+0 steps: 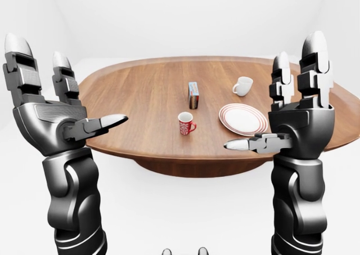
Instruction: Pick up the red mug and put it on the plate
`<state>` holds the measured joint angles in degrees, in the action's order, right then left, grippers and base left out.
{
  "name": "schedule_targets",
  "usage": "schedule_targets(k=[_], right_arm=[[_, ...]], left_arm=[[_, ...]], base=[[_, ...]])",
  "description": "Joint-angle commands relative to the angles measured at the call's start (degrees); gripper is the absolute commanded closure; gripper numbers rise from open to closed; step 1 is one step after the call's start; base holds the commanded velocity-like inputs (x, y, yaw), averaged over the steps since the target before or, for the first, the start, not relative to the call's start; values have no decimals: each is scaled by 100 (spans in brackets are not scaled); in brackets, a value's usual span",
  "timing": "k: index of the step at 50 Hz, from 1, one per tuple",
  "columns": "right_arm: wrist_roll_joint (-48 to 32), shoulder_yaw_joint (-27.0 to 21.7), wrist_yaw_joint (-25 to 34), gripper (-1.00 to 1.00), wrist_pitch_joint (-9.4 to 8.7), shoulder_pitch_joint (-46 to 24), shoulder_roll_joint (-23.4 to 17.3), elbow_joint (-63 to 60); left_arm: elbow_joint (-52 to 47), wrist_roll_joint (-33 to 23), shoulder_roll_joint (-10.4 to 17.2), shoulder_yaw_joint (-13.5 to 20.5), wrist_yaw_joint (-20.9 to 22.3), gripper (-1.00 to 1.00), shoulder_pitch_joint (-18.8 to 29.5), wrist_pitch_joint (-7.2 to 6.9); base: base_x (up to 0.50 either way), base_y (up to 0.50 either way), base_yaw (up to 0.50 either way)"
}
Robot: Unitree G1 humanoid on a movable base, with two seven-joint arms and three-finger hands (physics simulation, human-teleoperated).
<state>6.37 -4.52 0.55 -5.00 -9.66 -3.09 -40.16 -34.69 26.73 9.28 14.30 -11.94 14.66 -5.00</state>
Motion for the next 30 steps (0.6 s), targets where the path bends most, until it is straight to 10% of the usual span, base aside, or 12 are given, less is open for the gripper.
schedule_targets(k=[1, 30], right_arm=[[53, -15, 42, -100, 0, -28, -16, -112], [-34, 96, 128, -100, 0, -94, 3, -141]], left_arm=[[35, 36, 14, 12, 0, -95, 17, 0], [97, 37, 36, 53, 5, -95, -4, 0]], base=[[50, 0, 0], [50, 0, 0]])
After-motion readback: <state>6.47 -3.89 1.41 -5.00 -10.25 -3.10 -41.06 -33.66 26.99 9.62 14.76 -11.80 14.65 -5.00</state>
